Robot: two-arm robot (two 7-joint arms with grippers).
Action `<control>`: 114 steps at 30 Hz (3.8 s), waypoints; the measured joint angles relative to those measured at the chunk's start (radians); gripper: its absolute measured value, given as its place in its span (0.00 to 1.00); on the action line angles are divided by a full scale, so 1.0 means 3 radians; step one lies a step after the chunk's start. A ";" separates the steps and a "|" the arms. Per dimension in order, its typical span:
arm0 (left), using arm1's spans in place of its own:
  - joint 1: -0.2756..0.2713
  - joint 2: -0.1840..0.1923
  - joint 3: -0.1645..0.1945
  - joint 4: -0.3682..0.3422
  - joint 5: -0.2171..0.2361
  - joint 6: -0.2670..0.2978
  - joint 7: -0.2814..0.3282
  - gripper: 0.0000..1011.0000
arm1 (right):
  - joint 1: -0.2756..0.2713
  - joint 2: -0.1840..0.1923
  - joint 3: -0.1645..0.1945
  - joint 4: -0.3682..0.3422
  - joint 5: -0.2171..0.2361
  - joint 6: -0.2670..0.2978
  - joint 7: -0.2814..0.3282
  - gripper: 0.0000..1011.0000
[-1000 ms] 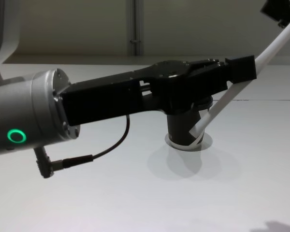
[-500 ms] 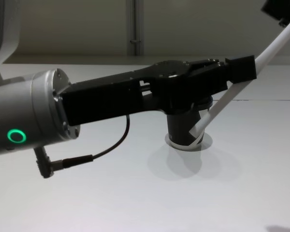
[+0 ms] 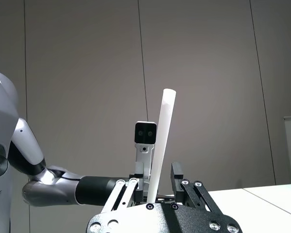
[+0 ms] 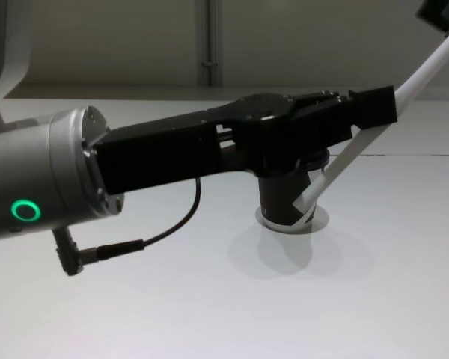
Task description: Pick up the straw with one hand, pass it to the other hand, and insert it into the cup.
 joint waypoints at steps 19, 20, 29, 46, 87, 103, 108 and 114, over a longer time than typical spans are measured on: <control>0.0000 0.0000 0.0000 0.0000 0.0000 0.0000 0.0001 0.00 | 0.0000 0.0000 0.0000 0.0000 -0.0001 0.0000 0.0001 0.03; 0.0000 0.0000 0.0000 0.0000 0.0000 0.0000 0.0001 0.00 | 0.0000 0.0000 0.0000 0.0000 -0.0001 0.0000 0.0001 0.03; 0.0000 0.0000 0.0000 0.0000 0.0000 0.0000 0.0000 0.00 | 0.0000 0.0000 0.0000 0.0000 0.0000 0.0000 0.0000 0.01; 0.0000 0.0000 0.0000 0.0000 0.0000 0.0000 0.0000 0.20 | 0.0000 0.0000 0.0000 0.0000 0.0002 0.0000 0.0000 0.01; 0.0000 0.0000 0.0000 0.0000 0.0000 0.0000 0.0000 0.99 | -0.0140 0.0299 0.0125 -0.0093 -0.0246 -0.0071 -0.0449 0.01; 0.0000 0.0000 0.0000 0.0000 0.0000 0.0000 0.0000 0.99 | 0.0038 0.0316 0.0263 0.0099 -0.0623 -0.0114 -0.0906 0.01; 0.0000 0.0000 0.0000 0.0000 0.0000 0.0000 0.0000 0.99 | 0.0170 0.0245 0.0268 0.0222 -0.0723 -0.0124 -0.0987 0.01; 0.0000 0.0000 0.0000 0.0000 0.0000 0.0000 0.0000 0.99 | 0.0321 0.0149 0.0280 0.0345 -0.0831 -0.0149 -0.1066 0.01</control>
